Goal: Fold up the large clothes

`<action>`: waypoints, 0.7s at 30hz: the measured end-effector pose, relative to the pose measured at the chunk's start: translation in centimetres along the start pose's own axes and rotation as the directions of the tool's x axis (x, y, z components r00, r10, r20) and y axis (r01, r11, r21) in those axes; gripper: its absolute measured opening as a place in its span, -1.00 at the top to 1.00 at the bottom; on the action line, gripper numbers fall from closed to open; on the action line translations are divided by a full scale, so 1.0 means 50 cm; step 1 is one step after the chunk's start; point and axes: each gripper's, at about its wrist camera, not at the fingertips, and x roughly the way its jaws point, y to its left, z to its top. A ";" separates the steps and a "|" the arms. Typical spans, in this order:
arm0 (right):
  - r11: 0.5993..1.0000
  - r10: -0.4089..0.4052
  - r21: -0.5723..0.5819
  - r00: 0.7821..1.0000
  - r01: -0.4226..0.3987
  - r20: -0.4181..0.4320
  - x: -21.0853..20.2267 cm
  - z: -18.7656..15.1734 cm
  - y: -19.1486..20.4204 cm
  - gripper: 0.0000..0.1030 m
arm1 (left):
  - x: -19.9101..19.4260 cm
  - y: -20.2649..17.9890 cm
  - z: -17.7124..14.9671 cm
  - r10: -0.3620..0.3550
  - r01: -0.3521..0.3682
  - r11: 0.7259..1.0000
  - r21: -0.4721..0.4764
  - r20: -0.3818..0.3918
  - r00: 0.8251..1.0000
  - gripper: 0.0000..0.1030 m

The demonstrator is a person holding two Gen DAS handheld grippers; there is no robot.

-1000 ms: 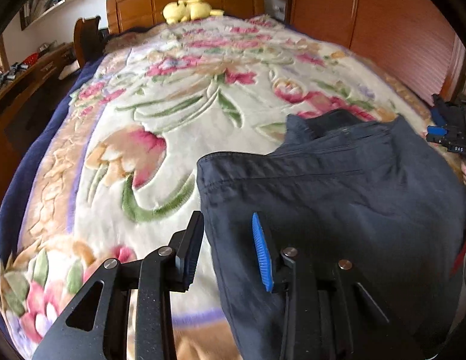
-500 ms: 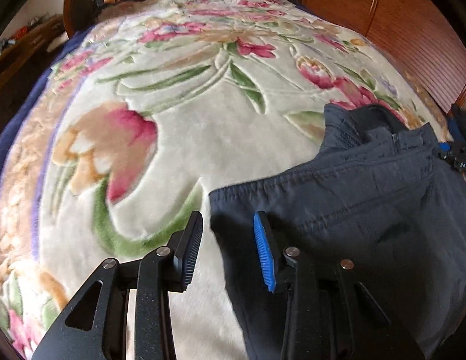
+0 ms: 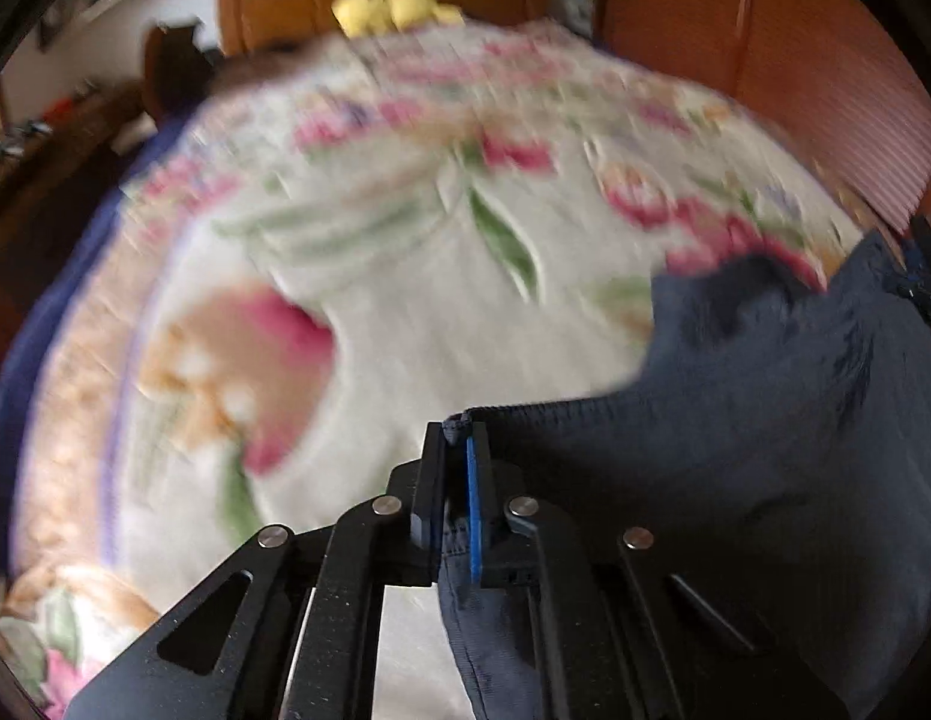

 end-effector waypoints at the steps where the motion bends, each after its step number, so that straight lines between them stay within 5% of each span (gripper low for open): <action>1: 1.000 -0.015 -0.003 1.000 0.015 0.022 -0.007 0.016 0.000 0.85 | -0.013 0.004 0.015 0.020 -0.020 1.000 -0.007 0.031 0.999 0.87; 6: 0.993 -0.116 0.030 0.992 0.114 0.050 0.019 0.087 -0.008 0.85 | -0.014 0.019 0.096 0.106 -0.108 0.994 0.016 0.077 0.991 0.87; 12: 0.985 -0.166 0.034 0.984 0.168 -0.058 0.114 0.079 0.011 0.83 | -0.003 0.000 0.105 0.134 -0.138 0.989 0.058 0.076 0.988 0.87; 17: 0.981 -0.190 0.022 0.980 0.191 -0.055 0.087 0.057 0.037 0.10 | -0.039 -0.018 0.083 0.074 -0.078 0.995 0.060 0.055 0.996 0.68; 21: 0.988 -0.153 0.010 0.988 0.153 -0.013 -0.002 0.037 0.064 -0.11 | -0.093 -0.038 0.054 0.023 -0.028 0.998 0.063 0.076 0.997 0.51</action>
